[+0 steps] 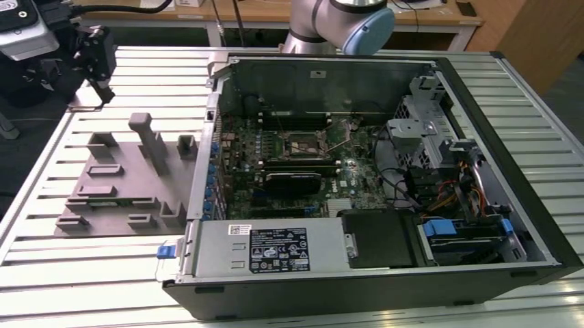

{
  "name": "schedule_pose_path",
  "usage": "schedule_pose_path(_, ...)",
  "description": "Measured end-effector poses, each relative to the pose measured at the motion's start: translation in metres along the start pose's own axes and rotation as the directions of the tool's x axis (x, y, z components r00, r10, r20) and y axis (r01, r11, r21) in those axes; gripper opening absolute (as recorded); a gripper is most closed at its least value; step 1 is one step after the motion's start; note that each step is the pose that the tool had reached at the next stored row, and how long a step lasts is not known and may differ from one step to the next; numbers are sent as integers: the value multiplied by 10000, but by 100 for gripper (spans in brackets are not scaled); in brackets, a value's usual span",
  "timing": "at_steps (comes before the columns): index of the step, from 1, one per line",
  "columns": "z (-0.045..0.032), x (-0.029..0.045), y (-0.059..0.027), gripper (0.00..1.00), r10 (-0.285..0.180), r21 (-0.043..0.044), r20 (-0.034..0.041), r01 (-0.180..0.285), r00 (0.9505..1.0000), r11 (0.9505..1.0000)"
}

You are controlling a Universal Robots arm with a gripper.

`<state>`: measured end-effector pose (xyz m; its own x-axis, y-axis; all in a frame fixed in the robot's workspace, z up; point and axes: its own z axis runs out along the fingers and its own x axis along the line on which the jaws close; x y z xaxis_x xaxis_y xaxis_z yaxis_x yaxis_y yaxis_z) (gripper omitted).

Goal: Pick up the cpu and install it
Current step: 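Pick up the cpu and move it towards the insertion slot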

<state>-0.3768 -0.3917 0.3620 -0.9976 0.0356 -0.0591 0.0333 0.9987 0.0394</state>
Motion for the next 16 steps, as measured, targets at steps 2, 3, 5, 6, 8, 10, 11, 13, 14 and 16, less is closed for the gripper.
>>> schedule_pose_path(2, 2, -30, 3, 54, 0, 0, 0, 0, 10000, 10000)
schedule_pose_path(3, 2, -45, 4, 54, 0, 0, -1, 0, 10000, 10000)
schedule_pose_path(5, 4, -76, 8, 54, 0, 1, 0, 0, 10000, 10000)
schedule_pose_path(6, 6, -91, 10, 54, 0, 0, 0, 0, 10000, 10000)
schedule_pose_path(8, 8, -121, 13, 54, 0, 0, 0, 0, 10000, 10000)
schedule_pose_path(10, 10, -154, 16, 54, 0, 0, 1, 0, 10000, 10000)
schedule_pose_path(11, 11, -171, 18, 54, 0, 0, 0, 0, 10000, 10000)
schedule_pose_path(13, 13, -210, 21, 54, 0, 1, -1, 0, 10000, 10000)
schedule_pose_path(14, 14, -230, 23, 54, 0, 1, 0, 0, 10000, 10000)
schedule_pose_path(16, 17, -270, 28, 54, 0, 0, 0, 0, 10000, 10000)
